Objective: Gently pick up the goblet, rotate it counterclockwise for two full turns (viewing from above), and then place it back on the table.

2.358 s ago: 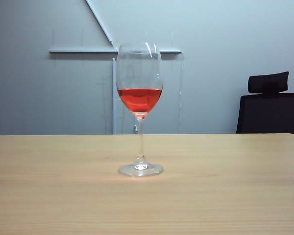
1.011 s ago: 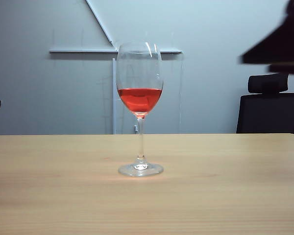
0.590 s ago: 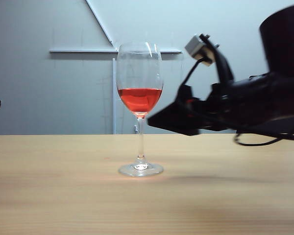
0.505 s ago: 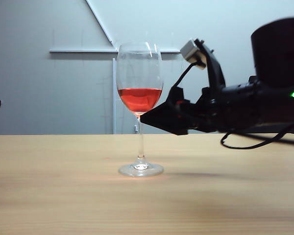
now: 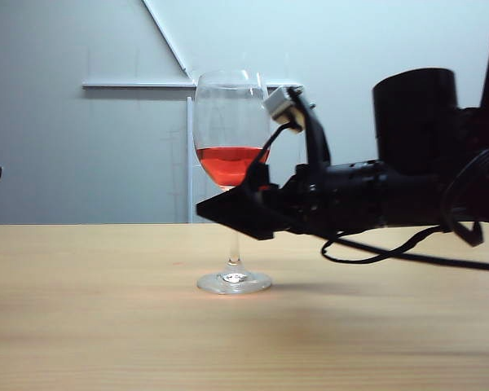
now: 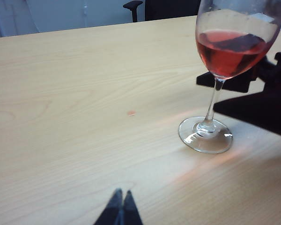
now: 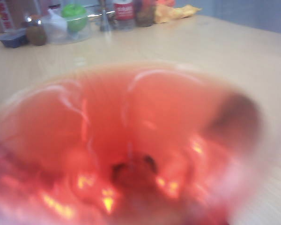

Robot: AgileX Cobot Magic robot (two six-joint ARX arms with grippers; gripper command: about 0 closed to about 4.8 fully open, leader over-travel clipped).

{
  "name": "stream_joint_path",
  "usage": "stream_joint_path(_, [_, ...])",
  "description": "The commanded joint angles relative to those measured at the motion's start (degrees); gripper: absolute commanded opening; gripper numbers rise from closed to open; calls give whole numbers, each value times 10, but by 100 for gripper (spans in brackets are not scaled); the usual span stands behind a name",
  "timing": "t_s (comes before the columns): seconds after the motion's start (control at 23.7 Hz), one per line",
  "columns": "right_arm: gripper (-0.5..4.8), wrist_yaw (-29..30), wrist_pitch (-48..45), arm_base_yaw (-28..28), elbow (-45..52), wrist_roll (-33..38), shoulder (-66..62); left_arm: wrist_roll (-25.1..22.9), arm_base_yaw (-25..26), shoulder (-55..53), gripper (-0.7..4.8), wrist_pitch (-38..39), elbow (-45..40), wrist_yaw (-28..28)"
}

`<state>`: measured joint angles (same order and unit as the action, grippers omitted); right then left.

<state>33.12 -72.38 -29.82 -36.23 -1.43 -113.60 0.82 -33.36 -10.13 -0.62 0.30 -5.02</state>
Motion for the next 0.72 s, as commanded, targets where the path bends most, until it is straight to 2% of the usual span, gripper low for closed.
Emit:
stream_joint_path(0.04, [386, -2, -8, -9, -13, 2, -5, -4, 0, -1, -5, -6, 2, 1])
stream_joint_path(0.13, [377, -2, -8, -9, -16, 2, -8, -4, 0, -1, -5, -6, 2, 1])
stream_joint_path(0.25, [290, -2, -10, -9, -18, 2, -8, -4, 0, -1, -5, -6, 2, 1])
stream_joint_path(0.34, [277, -2, -9, -9, -19, 2, -9, -4, 0, -1, -5, -6, 2, 1])
stream_joint_path(0.38, [211, -2, -10, -9, -19, 2, -9, -4, 0, -1, -5, -6, 2, 1])
stream_joint_path(0.46, [163, -2, -12, -9, -19, 2, -9, -4, 0, -1, -5, -6, 2, 1])
stream_joint_path(0.59, [127, -2, -12, -9, -19, 2, -9, -4, 0, -1, -5, -6, 2, 1])
stream_joint_path(0.63, [91, -2, -12, -9, -19, 2, -9, -4, 0, -1, -5, -6, 2, 1])
stream_joint_path(0.72, [57, -2, -12, -9, -19, 2, -9, -4, 0, -1, -5, -6, 2, 1])
